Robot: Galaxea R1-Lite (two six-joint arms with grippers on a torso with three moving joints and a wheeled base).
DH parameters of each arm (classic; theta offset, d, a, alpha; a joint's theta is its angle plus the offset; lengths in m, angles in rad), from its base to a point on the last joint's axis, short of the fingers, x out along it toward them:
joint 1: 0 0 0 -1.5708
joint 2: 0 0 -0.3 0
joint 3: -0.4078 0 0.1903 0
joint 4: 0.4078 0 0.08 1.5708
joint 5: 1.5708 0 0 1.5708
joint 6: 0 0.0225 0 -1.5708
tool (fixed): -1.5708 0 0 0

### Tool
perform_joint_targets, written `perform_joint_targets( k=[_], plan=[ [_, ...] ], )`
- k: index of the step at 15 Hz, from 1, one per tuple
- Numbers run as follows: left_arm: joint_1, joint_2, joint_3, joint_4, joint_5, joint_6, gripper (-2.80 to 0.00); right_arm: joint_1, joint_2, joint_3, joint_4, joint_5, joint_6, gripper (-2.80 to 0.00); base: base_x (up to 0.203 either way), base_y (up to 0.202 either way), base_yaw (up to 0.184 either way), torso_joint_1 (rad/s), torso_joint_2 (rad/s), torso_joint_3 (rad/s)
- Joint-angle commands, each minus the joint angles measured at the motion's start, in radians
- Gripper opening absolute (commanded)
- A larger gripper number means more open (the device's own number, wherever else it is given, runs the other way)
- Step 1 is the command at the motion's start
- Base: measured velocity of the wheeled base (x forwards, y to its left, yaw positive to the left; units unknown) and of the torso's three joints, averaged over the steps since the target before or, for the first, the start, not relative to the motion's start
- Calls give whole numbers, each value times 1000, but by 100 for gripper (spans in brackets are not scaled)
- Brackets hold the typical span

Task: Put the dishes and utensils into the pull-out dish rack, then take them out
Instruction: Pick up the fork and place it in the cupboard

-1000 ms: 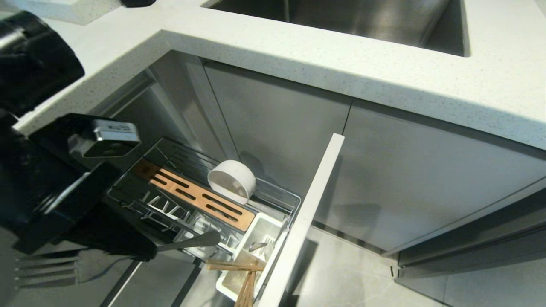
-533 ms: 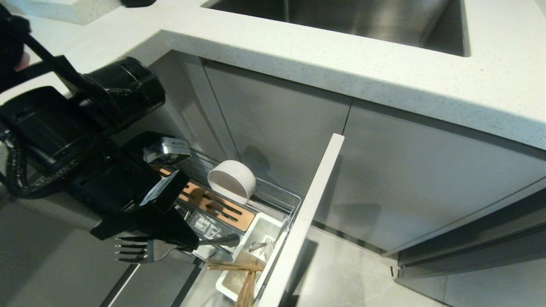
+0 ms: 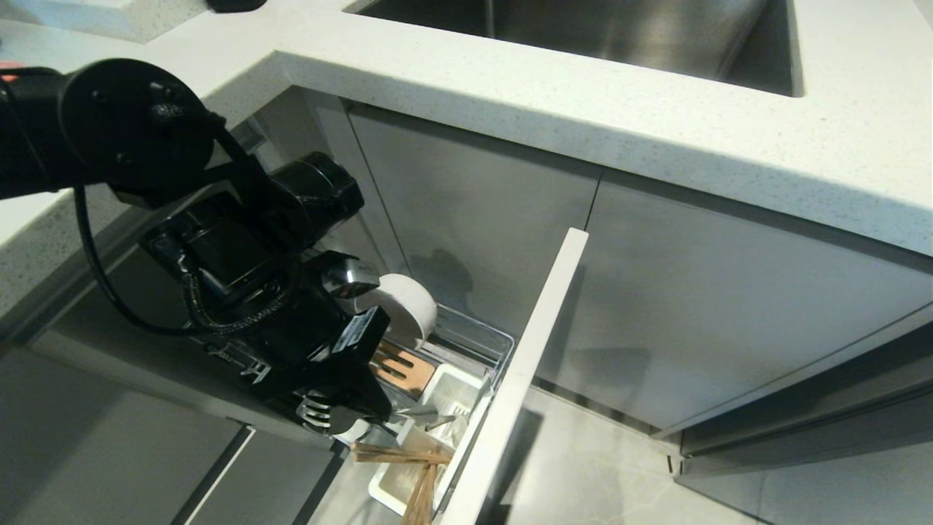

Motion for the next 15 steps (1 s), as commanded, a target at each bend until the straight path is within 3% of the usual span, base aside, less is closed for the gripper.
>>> perform_joint_targets(
  k=[1, 15],
  plan=[
    [-8, 56, -2, 2, -2, -4, -280, 0, 0, 2, -1, 0, 0, -280, 0, 0, 0, 0, 0, 0],
    [-23, 238, -54, -71, 25, -69, -280, 1, 0, 2, 0, 0, 0, -280, 0, 0, 0, 0, 0, 0]
  ],
)
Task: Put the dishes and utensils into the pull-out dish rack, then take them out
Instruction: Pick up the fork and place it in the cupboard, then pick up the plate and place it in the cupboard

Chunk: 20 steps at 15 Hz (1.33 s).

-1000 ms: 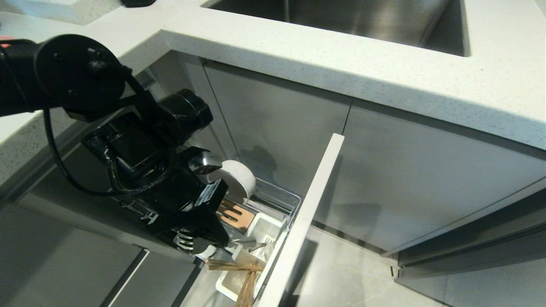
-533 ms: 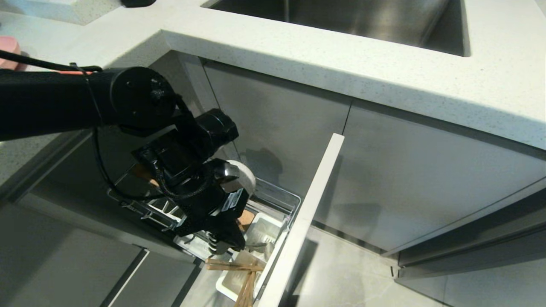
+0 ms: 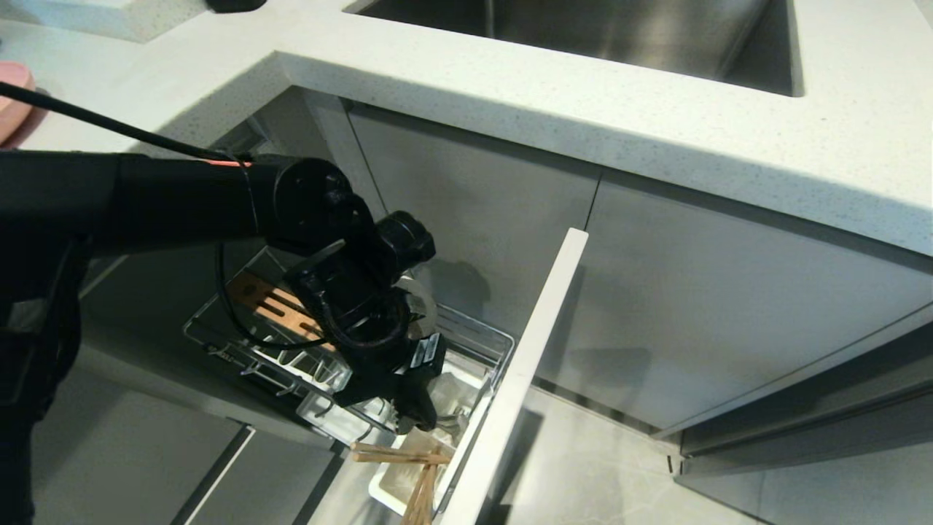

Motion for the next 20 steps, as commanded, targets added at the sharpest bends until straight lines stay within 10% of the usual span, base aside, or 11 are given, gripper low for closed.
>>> perform_joint_targets(
  k=[1, 8, 9, 20],
  plan=[
    [-1, 23, -7, 4, 2, -16, -280, 0, 0, 2, 0, 0, 0, -280, 0, 0, 0, 0, 0, 0],
    [-6, 31, -18, 2, 29, -28, -280, 0, 0, 2, 0, 0, 0, -280, 0, 0, 0, 0, 0, 0],
    [-6, 31, -19, 2, 29, -29, 0, 0, 0, 2, 0, 0, 0, -280, 0, 0, 0, 0, 0, 0],
    [-5, -75, -40, 6, 34, -65, 0, 0, 0, 2, 0, 0, 0, -280, 0, 0, 0, 0, 0, 0]
  ],
)
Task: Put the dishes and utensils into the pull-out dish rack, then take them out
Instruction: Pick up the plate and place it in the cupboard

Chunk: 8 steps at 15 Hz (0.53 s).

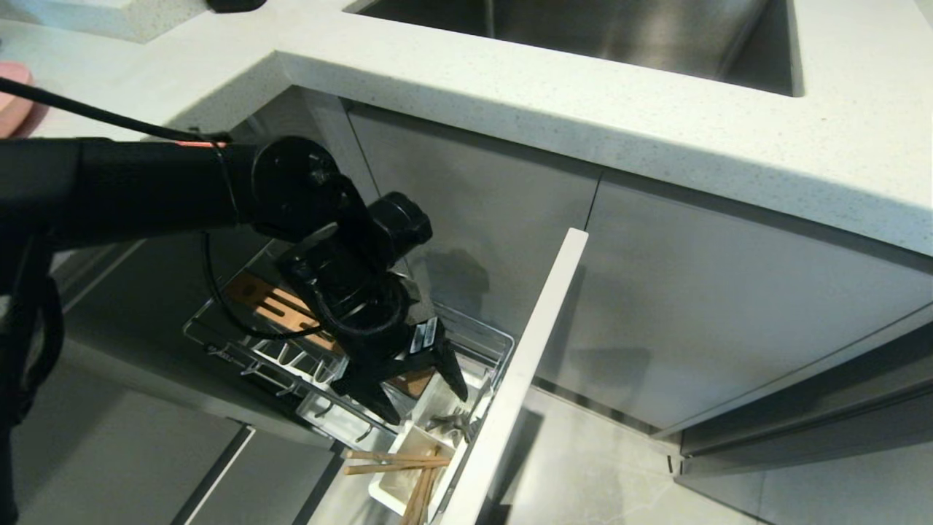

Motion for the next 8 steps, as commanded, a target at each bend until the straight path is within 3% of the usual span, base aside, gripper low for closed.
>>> perform_joint_targets(
  k=[1, 4, 5, 8],
  plan=[
    [2, -71, -2, 5, -1, -10, 0, 1, 0, 2, -1, 0, 0, -280, 0, 0, 0, 0, 0, 0],
    [5, -176, -1, 6, 0, -13, 0, 2, 0, 2, 0, 0, 0, -280, 0, 0, 0, 0, 0, 0],
    [7, -216, 1, 6, 4, -13, -280, 1, 0, 2, 0, 0, 0, -280, 0, 0, 0, 0, 0, 0],
    [10, -346, 2, 6, 26, -13, -280, 0, 0, 2, 0, 0, 0, -280, 0, 0, 0, 0, 0, 0]
  ],
)
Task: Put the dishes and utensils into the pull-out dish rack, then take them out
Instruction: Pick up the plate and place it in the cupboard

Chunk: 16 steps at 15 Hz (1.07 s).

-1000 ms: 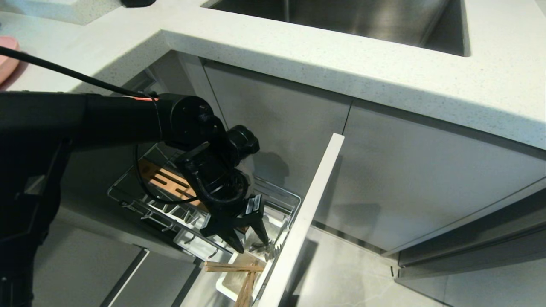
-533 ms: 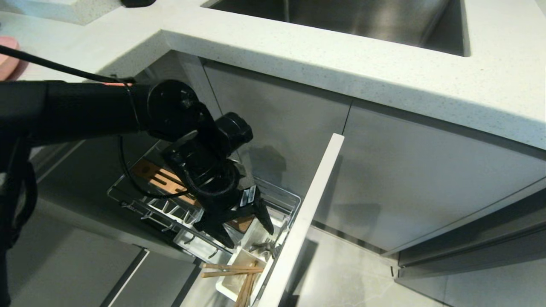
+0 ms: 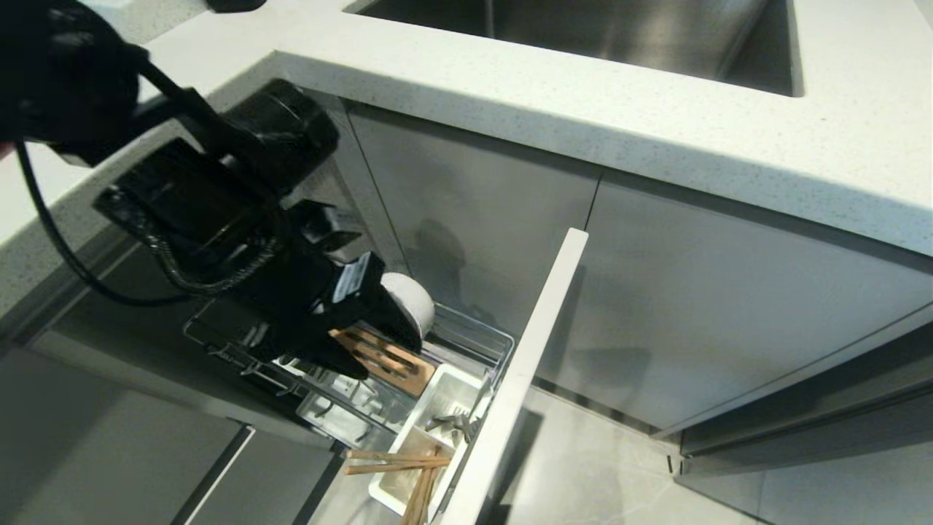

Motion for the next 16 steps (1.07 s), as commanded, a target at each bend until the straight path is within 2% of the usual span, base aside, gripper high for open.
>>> perform_joint_targets(
  k=[1, 4, 6, 8, 13, 14, 15, 16],
  plan=[
    [2, -132, -3, 5, 13, -4, -280, 1, 0, 2, 0, 0, 0, -280, 0, 0, 0, 0, 0, 0],
    [5, -277, -14, 4, 26, 1, -280, 0, 0, 2, 0, 0, 0, -280, 0, 0, 0, 0, 0, 0],
    [51, -377, -45, -2, 28, 9, -280, 0, 0, 2, 0, 0, 0, -280, 0, 0, 0, 0, 0, 0],
    [172, -459, -58, -35, 22, 65, -280, 1, 0, 2, -1, 0, 0, -280, 0, 0, 0, 0, 0, 0],
    [538, -594, -60, -127, 1, 229, -280, 0, 0, 2, 0, 0, 0, -280, 0, 0, 0, 0, 0, 0],
    [587, -613, -59, -133, 5, 270, -280, 0, 0, 2, 0, 0, 0, -280, 0, 0, 0, 0, 0, 0],
    [621, -621, -58, -137, 38, 299, -280, 0, 0, 2, 0, 0, 0, -280, 0, 0, 0, 0, 0, 0],
    [640, -613, -58, -143, 102, 305, -280, 0, 0, 2, 0, 0, 0, -280, 0, 0, 0, 0, 0, 0]
  ],
)
